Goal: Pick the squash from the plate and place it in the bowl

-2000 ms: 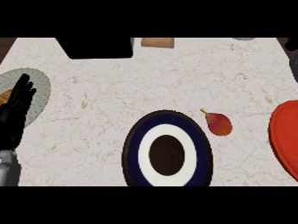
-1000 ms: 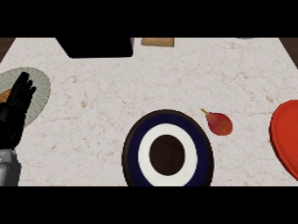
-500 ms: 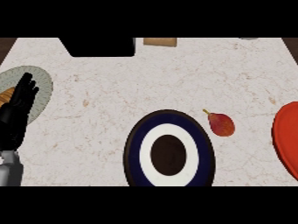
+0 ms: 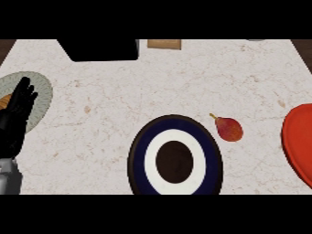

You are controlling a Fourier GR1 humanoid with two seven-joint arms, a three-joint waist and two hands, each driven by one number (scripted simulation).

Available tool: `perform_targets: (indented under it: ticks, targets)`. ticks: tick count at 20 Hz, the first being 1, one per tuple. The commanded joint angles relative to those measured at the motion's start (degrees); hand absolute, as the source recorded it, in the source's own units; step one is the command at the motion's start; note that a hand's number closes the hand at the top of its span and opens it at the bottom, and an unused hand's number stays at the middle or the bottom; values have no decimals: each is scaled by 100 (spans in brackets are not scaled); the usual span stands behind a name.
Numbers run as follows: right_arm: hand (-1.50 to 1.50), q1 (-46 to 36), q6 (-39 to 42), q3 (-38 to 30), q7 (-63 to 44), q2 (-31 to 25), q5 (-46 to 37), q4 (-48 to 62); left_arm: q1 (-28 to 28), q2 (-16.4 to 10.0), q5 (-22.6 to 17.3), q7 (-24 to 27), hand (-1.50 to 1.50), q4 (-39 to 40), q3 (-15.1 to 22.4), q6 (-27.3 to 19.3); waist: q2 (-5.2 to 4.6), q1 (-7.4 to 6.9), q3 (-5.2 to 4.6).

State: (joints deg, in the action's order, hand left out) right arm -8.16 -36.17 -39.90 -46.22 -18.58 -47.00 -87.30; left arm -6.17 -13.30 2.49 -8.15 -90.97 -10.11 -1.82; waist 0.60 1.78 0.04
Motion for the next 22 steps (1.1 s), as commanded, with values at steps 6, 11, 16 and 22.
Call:
perform_targets:
  ticks: [6, 11, 16, 22]
  targets:
    - [-150, 2038, -763, -387, 885, 1800, 1520, -2923, 181, -275, -238, 174, 0, 82, -311, 284, 10, 60, -7]
    - [-150, 3632, -824, -41, 1112, 1840, 3002, -4008, 34, 73, 150, 121, 0, 95, -11, -131, -1, 92, 0]
    - [-150, 4660, -1349, 679, 2114, 1853, 4429, -4330, -52, -56, 37, -277, 0, -143, -123, -89, 43, 181, 13]
    - [-150, 5687, -1882, 1428, 3474, 1857, 5308, -4856, 129, -148, -86, -110, 0, -31, -220, 124, 35, 134, 7]
